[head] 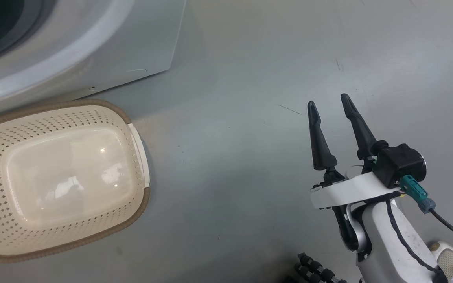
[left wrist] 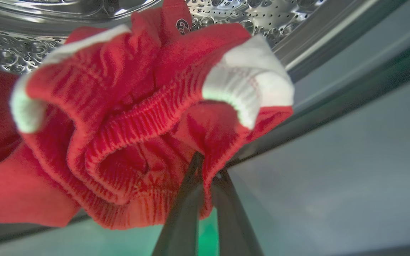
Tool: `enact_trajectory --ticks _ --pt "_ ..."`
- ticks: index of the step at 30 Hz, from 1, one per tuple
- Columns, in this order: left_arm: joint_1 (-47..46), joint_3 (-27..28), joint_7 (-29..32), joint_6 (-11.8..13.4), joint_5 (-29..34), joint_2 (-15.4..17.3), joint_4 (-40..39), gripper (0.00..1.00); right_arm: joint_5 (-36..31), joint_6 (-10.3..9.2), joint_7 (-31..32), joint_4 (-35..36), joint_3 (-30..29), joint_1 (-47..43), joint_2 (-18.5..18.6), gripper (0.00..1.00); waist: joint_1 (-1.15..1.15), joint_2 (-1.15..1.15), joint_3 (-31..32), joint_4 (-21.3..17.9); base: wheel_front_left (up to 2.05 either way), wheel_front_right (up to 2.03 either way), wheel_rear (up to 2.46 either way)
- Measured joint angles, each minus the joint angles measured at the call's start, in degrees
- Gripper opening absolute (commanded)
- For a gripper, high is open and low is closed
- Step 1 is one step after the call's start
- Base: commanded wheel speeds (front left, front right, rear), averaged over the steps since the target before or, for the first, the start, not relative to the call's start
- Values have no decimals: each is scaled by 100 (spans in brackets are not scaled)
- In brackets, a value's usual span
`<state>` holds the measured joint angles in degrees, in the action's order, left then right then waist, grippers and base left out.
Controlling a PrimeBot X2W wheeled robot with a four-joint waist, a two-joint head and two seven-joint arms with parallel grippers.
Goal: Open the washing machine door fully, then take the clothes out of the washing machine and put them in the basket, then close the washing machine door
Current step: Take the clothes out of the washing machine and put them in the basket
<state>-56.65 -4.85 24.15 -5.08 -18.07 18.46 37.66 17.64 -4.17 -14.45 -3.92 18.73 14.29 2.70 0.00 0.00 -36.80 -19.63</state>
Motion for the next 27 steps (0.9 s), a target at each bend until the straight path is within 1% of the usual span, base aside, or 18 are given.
enact_trajectory --ticks 4,7,11,18,19,22,27 --pt "-63 -45 -67 0 8 -11 57 0 0 -2 0 3 2 66 0 100 0 0 5 17 0 0 0" --pt "-119 -107 -257 0 78 -29 63 0 0 -8 0 2 -31 76 -3 100 0 0 16 48 0 0 0" --pt "-124 -102 -563 0 146 -135 58 0 -2 -9 0 1 -91 76 -3 100 0 0 41 106 0 0 0" --pt "-120 47 -1452 87 144 -314 -71 0 -66 -53 0 -15 -196 78 -3 100 0 0 143 270 0 0 0" --pt "-114 70 -1593 130 144 -339 -102 0 -66 -53 0 -16 -210 78 -3 100 0 0 162 296 0 0 0" --pt "-80 129 -2020 135 138 -454 -194 0 -107 -59 0 -26 -247 77 -3 100 0 0 220 379 0 0 0" --pt "209 198 -2744 231 135 -590 -377 0 -168 -59 0 -53 -263 77 -2 100 0 0 329 515 0 0 0"
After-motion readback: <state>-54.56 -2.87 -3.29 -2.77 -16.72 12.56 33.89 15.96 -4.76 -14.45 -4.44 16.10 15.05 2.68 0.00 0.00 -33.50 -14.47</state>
